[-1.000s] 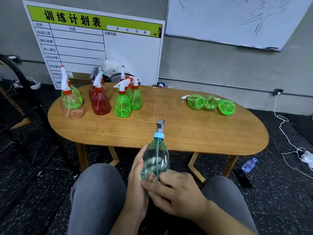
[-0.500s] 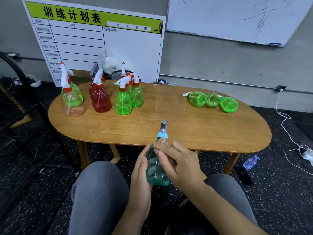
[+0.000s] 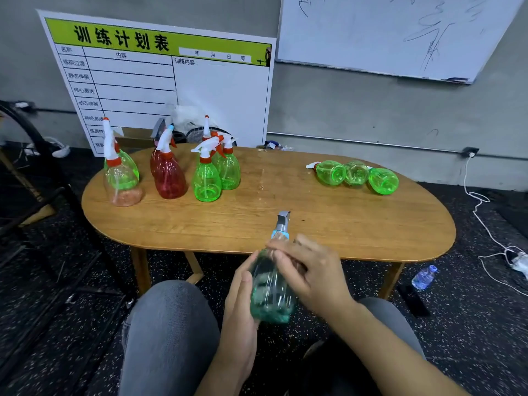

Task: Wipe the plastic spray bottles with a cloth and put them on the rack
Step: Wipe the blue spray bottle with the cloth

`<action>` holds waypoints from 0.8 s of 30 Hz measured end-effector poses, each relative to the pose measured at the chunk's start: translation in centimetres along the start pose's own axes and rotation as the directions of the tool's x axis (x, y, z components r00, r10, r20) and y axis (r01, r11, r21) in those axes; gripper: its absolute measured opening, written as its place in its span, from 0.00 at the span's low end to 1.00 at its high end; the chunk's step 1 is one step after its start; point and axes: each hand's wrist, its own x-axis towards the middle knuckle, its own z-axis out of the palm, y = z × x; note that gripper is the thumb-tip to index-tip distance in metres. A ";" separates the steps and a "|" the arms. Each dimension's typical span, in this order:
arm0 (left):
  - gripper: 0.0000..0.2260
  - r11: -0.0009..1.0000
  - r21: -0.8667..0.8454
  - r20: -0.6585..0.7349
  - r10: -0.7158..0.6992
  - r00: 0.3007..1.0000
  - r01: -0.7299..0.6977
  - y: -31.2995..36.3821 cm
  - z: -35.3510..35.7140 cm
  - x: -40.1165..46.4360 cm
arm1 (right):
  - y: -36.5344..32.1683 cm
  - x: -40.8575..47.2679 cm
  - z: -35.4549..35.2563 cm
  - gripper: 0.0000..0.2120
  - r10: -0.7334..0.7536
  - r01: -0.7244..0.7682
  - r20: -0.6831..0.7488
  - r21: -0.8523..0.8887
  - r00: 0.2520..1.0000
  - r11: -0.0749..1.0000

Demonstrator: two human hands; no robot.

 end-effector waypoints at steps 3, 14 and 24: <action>0.38 0.998 0.054 0.026 -0.024 0.999 0.023 -0.4 -0.1 -0.2 | 0.9 1.0 -0.3 0.17 0.083 -0.084 0.042 0.011 0.996 0.996; 0.27 0.996 -0.080 0.055 0.041 0.998 -0.037 -0.4 0.2 0.1 | 0.9 1.3 -1.4 0.12 0.186 -0.156 -0.126 0.213 0.974 0.964; 0.24 0.998 -0.054 0.025 0.015 1.000 -0.014 -0.8 0.0 0.1 | -0.2 0.9 0.8 0.15 0.217 -0.218 0.022 0.192 0.976 0.957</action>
